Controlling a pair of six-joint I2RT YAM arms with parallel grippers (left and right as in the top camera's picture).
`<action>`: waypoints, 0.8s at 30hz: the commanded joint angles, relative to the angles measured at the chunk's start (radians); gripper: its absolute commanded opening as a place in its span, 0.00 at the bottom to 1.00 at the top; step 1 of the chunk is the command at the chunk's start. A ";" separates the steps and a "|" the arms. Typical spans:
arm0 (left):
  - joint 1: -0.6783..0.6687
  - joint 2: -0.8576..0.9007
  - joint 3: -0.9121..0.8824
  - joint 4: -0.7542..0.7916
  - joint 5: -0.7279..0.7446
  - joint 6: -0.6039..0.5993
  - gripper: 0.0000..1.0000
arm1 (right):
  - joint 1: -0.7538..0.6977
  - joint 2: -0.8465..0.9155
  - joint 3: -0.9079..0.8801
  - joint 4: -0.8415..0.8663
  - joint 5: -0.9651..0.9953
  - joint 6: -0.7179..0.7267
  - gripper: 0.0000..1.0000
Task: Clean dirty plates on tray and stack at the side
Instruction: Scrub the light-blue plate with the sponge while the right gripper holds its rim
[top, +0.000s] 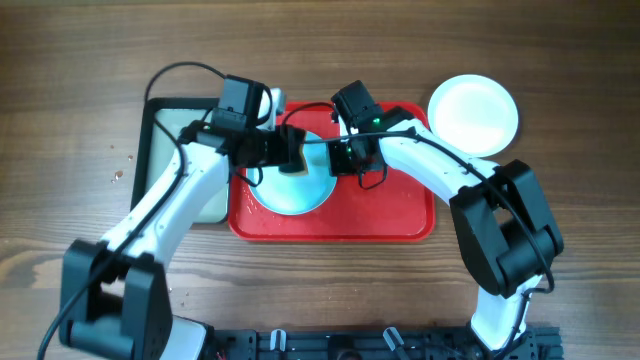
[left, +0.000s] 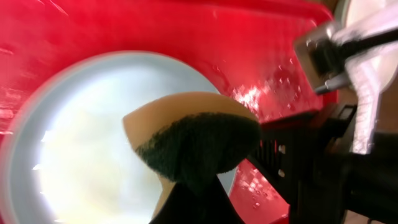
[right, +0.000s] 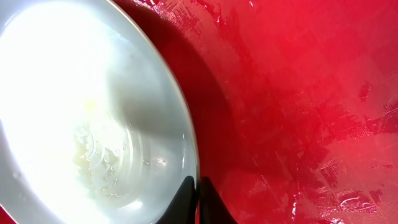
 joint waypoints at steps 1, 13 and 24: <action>0.000 -0.002 0.010 -0.050 -0.169 -0.008 0.04 | 0.004 -0.020 -0.013 0.002 -0.004 0.001 0.15; 0.000 0.193 0.009 -0.064 -0.239 -0.008 0.04 | 0.005 -0.012 -0.013 0.035 0.024 0.000 0.13; 0.000 0.204 0.009 -0.064 -0.239 -0.008 0.04 | 0.004 0.023 -0.013 0.035 0.021 0.001 0.16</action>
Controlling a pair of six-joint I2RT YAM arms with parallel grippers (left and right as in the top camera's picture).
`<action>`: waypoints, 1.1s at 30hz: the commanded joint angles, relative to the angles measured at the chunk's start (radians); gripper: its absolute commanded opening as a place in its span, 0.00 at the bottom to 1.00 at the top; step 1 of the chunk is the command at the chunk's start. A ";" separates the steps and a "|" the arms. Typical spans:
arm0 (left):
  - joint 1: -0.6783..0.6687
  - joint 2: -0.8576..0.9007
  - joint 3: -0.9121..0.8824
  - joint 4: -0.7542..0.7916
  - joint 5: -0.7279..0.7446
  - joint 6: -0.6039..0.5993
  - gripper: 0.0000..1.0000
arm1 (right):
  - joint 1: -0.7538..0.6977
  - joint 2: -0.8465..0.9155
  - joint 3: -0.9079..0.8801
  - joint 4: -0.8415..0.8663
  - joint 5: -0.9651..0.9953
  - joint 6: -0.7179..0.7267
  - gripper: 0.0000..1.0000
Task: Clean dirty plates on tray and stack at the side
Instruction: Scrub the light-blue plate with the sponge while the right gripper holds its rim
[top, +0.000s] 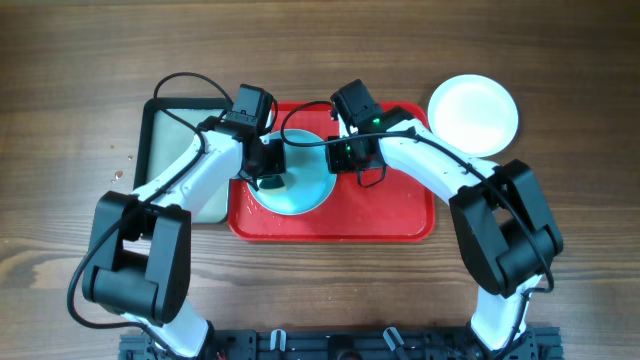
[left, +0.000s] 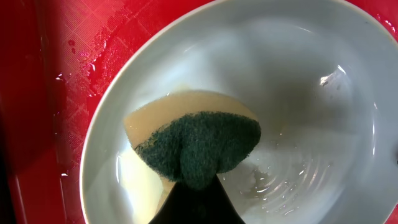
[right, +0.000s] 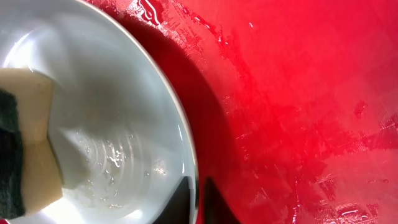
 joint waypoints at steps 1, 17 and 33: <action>0.000 0.012 0.006 0.004 -0.016 -0.008 0.04 | 0.005 0.022 -0.013 0.005 0.009 0.001 0.17; 0.000 0.013 0.006 0.004 -0.110 -0.010 0.04 | 0.005 0.044 -0.013 0.008 -0.032 0.008 0.04; -0.001 0.013 -0.153 0.149 0.156 -0.065 0.04 | 0.005 0.044 -0.013 0.012 -0.040 0.008 0.04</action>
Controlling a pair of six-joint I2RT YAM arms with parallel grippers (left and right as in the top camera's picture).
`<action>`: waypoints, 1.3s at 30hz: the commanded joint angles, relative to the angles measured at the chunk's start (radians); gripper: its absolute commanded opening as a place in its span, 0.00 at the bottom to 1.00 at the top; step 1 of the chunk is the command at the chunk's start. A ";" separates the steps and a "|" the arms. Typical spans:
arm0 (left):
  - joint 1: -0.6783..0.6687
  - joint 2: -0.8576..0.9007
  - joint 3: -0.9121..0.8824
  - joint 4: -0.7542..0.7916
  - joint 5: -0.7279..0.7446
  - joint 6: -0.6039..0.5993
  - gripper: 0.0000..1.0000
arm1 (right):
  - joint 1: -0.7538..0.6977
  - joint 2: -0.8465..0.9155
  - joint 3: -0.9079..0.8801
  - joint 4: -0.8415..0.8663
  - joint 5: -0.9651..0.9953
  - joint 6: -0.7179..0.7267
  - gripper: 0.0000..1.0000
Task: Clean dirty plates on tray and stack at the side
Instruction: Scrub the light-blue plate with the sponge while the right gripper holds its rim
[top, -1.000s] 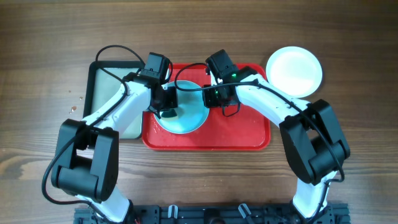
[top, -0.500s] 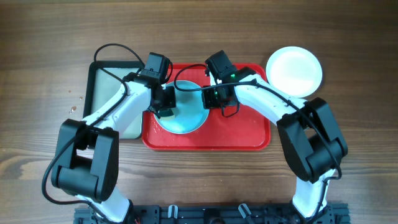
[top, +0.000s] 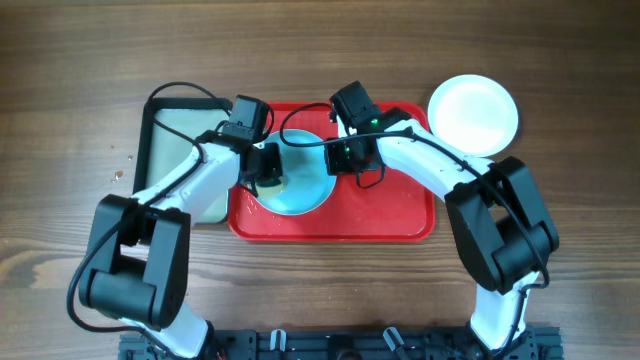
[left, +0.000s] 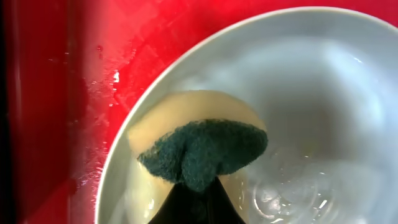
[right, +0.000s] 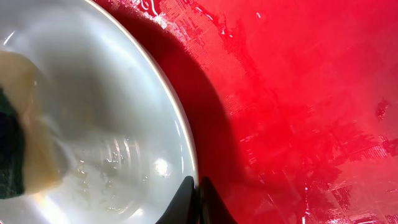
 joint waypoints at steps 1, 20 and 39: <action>-0.008 0.031 -0.045 0.008 0.261 -0.012 0.04 | 0.005 0.023 -0.013 0.005 -0.020 0.004 0.04; 0.026 -0.125 -0.046 -0.043 -0.033 -0.004 0.05 | 0.005 0.023 -0.013 0.005 -0.021 0.003 0.04; -0.035 0.041 -0.047 -0.031 0.161 -0.058 0.06 | 0.005 0.023 -0.013 0.006 -0.035 0.003 0.04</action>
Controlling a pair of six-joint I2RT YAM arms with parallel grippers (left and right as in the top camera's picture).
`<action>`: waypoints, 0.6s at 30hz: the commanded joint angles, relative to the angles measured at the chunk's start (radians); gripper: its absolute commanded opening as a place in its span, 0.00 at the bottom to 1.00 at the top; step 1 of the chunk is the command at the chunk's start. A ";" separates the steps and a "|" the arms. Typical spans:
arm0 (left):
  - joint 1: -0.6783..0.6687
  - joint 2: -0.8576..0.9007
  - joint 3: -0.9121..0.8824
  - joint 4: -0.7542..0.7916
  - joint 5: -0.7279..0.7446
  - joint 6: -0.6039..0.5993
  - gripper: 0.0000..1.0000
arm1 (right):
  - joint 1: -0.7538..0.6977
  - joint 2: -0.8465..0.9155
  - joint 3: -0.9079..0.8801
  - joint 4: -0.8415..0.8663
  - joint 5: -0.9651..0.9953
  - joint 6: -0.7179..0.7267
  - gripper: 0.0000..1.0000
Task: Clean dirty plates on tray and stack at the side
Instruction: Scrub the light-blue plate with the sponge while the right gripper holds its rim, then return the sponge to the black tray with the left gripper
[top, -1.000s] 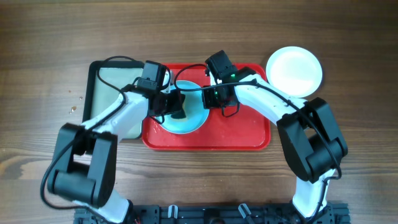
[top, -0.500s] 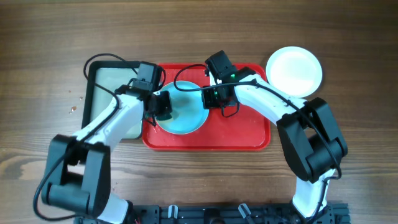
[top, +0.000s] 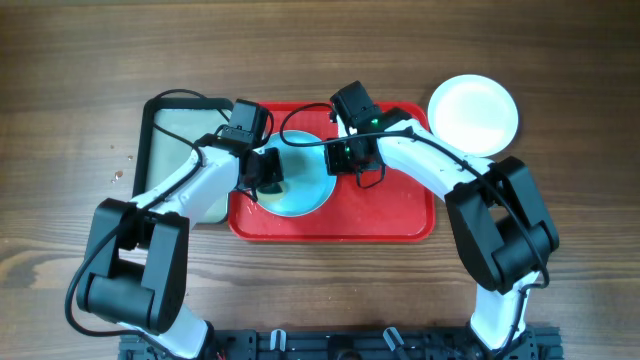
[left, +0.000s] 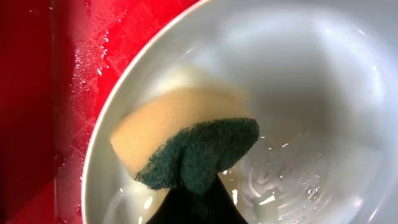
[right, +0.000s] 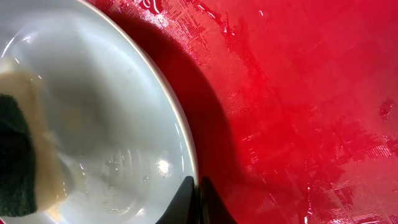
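Note:
A wet pale-blue plate (top: 297, 182) lies on the red tray (top: 390, 222). My left gripper (top: 268, 172) is shut on a yellow sponge with a green scouring side (left: 186, 140), pressed on the left part of the plate (left: 311, 93). The sponge (right: 22, 162) also shows at the left edge in the right wrist view. My right gripper (right: 196, 186) is shut on the plate's right rim (right: 180, 118), its two fingers pinching the edge.
A clean white plate (top: 473, 114) sits on the wooden table right of the tray. A black-rimmed tray (top: 175, 130) with a pale lining lies left of the red tray. The red tray's floor (right: 298, 93) is wet.
The sponge has shifted a little on the plate's left part, further inside the rim. The right gripper still pinches the right rim in the same place.
The left gripper held the sponge near the plate's upper right, by the right gripper. Later it was on the plate's left half, then at the left rim, now slightly inward. The right gripper has pinched the right rim throughout.

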 joint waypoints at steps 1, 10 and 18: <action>-0.031 0.058 -0.023 -0.001 0.160 -0.028 0.06 | 0.005 0.022 -0.013 0.005 -0.025 0.003 0.04; -0.032 0.058 -0.023 0.088 0.365 -0.031 0.06 | 0.005 0.022 -0.013 0.005 -0.025 0.003 0.04; -0.043 0.034 -0.013 0.174 0.505 -0.030 0.04 | 0.005 0.022 -0.013 0.005 -0.024 0.003 0.04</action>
